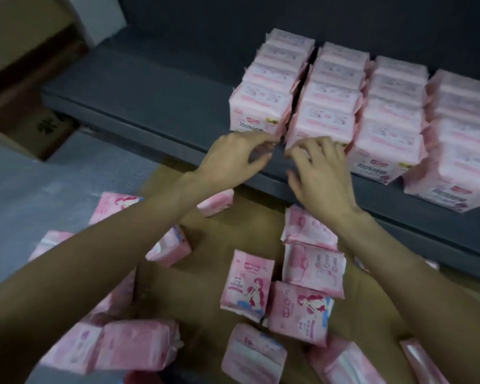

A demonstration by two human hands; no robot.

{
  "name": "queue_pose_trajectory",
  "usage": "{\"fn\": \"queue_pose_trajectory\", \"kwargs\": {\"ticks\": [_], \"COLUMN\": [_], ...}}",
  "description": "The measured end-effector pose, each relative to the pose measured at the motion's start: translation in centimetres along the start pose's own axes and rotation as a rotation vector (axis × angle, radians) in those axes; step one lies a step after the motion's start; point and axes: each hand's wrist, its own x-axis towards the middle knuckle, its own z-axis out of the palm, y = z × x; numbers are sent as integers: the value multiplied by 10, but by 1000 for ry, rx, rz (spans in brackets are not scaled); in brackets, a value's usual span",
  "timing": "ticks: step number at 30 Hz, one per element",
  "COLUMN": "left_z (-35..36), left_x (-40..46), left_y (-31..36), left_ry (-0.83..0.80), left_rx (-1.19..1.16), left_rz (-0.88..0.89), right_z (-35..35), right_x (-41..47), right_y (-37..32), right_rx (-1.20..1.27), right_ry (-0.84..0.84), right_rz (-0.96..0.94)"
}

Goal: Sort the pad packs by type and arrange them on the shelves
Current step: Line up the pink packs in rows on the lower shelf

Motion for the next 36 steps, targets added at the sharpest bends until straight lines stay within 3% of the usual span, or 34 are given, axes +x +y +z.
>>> {"fn": "queue_pose_trajectory", "kwargs": {"ticks": [5,9,12,15,19,22,25,29,32,36], "left_z": [-61,-93,-89,-76,-59,-45,-51,-87,-121,-152], "left_x": [-111,-194,-213,-202,-182,-169,-158,-150,-142,-136], "left_y": [-61,-98,-103,-102,-121,-129,-128,-139,-147,-155], "left_ry": [-223,-262,-360,-512,-844,-798,-772,-657,-618,-493], "left_rx": [161,164,165,214,419,365,344,262,221,31], "left_rz": [-344,-530,-536,-496,-194,-35,34,-61,-114,-211], "right_z": [27,57,74,88,107,102,85,47,13,-25], "right_x": [-12,8,25,40,50,55,51,49,55,64], "right_y": [-84,-132,-144,-143,-147,-147,-149,-147,-144,-153], "right_rx": [161,-15,-364,-528,-585,-454,-135,194,359,410], "right_ry": [-222,-294,-319,-451,-509,-515,-608,-806,-803,-798], "right_rz": [-253,-433,-508,-594,-638,-547,-313,198,515,659]}}
